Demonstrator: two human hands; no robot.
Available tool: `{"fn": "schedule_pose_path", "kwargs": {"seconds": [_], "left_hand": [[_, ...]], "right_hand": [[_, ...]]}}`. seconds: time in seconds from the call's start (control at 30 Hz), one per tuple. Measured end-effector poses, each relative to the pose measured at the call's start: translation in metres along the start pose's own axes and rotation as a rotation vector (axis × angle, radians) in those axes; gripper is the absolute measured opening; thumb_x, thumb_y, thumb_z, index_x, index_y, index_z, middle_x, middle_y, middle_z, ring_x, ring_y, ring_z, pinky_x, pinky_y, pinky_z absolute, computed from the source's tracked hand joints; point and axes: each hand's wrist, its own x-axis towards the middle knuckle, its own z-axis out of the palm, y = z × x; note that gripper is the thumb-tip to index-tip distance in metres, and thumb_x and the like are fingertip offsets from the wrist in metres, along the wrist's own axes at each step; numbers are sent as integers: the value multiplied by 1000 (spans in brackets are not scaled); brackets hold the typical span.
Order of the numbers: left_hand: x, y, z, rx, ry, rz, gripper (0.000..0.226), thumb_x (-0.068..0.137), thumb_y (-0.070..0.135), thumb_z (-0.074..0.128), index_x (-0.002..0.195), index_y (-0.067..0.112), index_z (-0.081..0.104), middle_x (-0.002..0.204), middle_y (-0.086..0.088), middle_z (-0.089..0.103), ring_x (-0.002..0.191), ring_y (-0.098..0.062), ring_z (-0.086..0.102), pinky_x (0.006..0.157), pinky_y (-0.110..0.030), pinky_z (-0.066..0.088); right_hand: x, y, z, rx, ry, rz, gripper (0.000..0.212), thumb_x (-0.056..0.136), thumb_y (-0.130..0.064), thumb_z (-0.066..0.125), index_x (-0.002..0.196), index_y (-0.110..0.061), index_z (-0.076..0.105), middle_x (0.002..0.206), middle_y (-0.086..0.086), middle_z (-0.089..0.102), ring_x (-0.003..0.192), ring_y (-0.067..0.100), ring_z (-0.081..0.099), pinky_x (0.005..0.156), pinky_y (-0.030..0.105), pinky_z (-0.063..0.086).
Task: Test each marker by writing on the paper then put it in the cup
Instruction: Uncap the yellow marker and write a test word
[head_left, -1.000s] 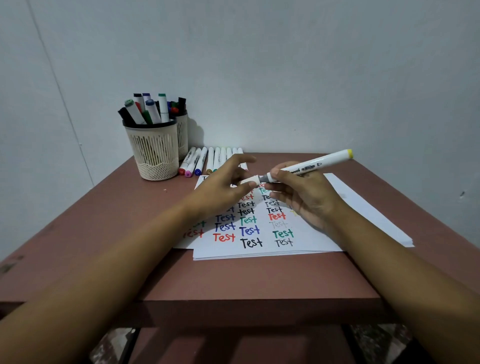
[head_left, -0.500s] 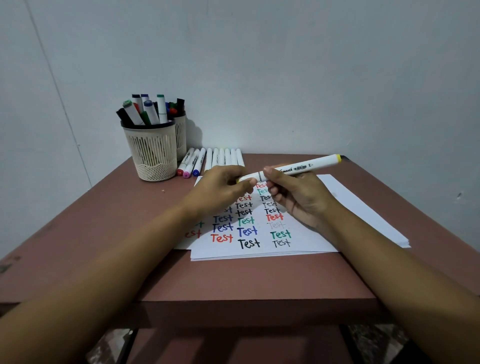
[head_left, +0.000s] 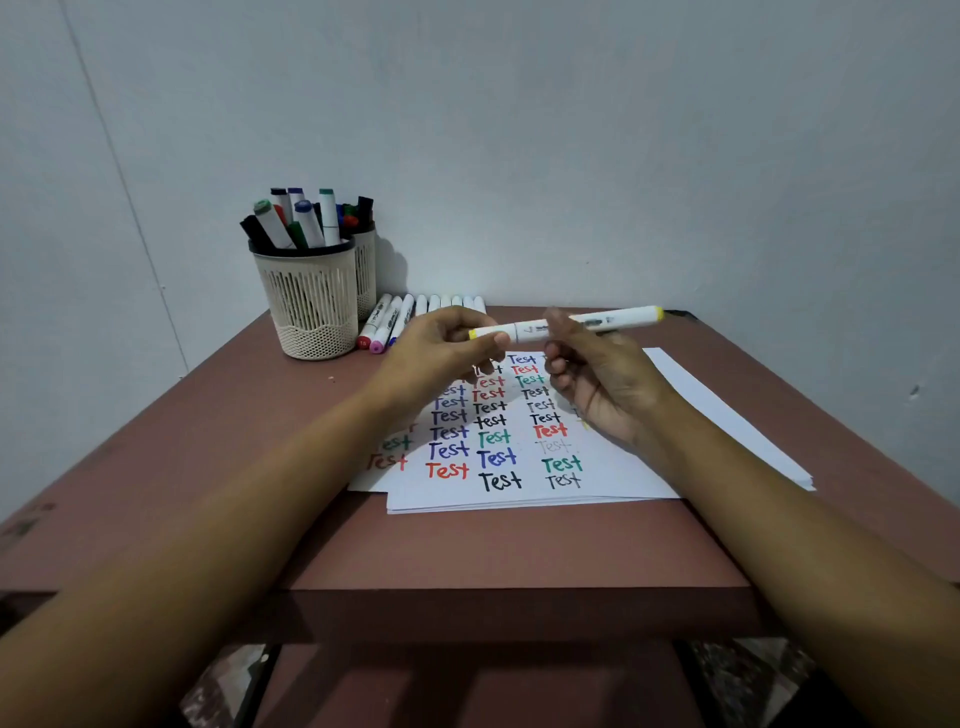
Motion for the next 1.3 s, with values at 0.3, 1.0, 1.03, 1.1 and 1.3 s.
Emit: {"fn": "schedule_pose_path", "kwargs": {"seconds": [0.3, 1.0, 1.03, 1.1, 1.3], "left_hand": [[8, 5, -26, -308, 280, -5, 5, 87, 6, 61, 83, 10, 61, 75, -3, 61, 70, -12, 61, 61, -21, 51], [53, 121, -150, 423, 663, 236, 33, 88, 10, 56, 120, 8, 53, 97, -5, 60, 81, -18, 59, 83, -40, 55], [55, 123, -154, 448, 677, 243, 32, 88, 11, 55, 120, 8, 54, 98, -6, 60, 82, -18, 59, 81, -39, 55], [57, 121, -156, 537, 693, 241, 29, 91, 15, 52, 120, 9, 53, 104, -8, 61, 83, -19, 58, 75, -34, 53], [52, 85, -144, 800, 564, 185, 25, 98, 19, 41, 121, 12, 39, 80, -8, 61, 62, -20, 53, 53, -25, 42]], "right_hand": [[10, 13, -17, -746, 301, -341, 18, 95, -26, 52, 91, -16, 66, 75, -2, 59, 70, 18, 54, 68, 29, 41], [2, 23, -15, -1579, -15, -359, 36, 98, -31, 45, 125, -14, 61, 130, 5, 58, 118, 21, 52, 96, 31, 42], [2, 23, -15, -1582, -14, -356, 37, 98, -31, 45, 126, -14, 61, 131, 4, 58, 119, 21, 52, 97, 30, 41], [1, 23, -15, -1585, -12, -352, 37, 98, -32, 45, 126, -14, 61, 131, 3, 58, 119, 20, 51, 97, 30, 41], [1, 22, -13, -1596, -14, -333, 35, 98, -32, 45, 124, -15, 62, 129, 3, 58, 119, 21, 51, 96, 31, 41]]}}
